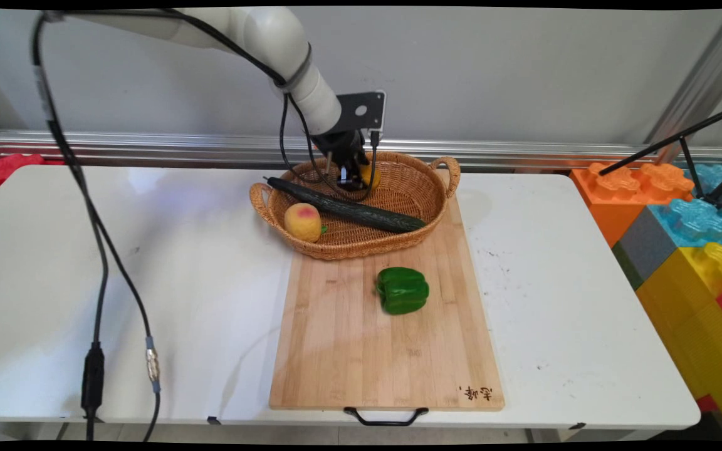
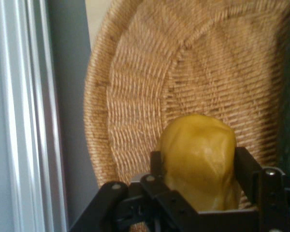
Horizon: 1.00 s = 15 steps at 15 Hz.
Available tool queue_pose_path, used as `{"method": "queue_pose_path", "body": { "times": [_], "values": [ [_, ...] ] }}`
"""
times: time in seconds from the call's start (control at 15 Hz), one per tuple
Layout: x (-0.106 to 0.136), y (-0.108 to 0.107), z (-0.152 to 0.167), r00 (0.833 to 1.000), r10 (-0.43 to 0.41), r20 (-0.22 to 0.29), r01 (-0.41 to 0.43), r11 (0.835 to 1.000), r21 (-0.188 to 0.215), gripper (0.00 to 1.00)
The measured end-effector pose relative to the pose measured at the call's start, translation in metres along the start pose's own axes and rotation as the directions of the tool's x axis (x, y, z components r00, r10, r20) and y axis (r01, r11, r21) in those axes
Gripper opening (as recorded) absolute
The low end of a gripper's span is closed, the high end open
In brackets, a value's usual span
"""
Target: Place the picked object on the cutting board
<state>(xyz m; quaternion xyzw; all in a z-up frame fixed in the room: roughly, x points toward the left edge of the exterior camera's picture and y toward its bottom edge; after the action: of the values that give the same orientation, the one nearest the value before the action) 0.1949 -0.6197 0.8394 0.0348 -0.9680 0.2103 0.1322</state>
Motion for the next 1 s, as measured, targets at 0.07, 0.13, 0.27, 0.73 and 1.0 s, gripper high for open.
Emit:
{"method": "queue_pose_path", "body": {
  "times": [0.07, 0.13, 0.27, 0.73, 1.0],
  "values": [
    [0.004, 0.002, -0.009, 1.000, -0.005, -0.014, 0.005, 1.000, 0.009, 0.00],
    [0.006, 0.005, -0.015, 1.000, -0.008, -0.023, 0.009, 1.000, 0.014, 0.00],
    [0.013, 0.013, -0.032, 0.999, -0.013, -0.048, 0.014, 1.000, 0.023, 0.00],
    [0.043, 0.073, -0.099, 0.989, -0.015, -0.148, 0.010, 0.999, -0.031, 0.00],
    [0.045, 0.115, -0.123, 0.989, -0.042, -0.143, 0.027, 0.994, -0.108, 0.00]
  ]
}}
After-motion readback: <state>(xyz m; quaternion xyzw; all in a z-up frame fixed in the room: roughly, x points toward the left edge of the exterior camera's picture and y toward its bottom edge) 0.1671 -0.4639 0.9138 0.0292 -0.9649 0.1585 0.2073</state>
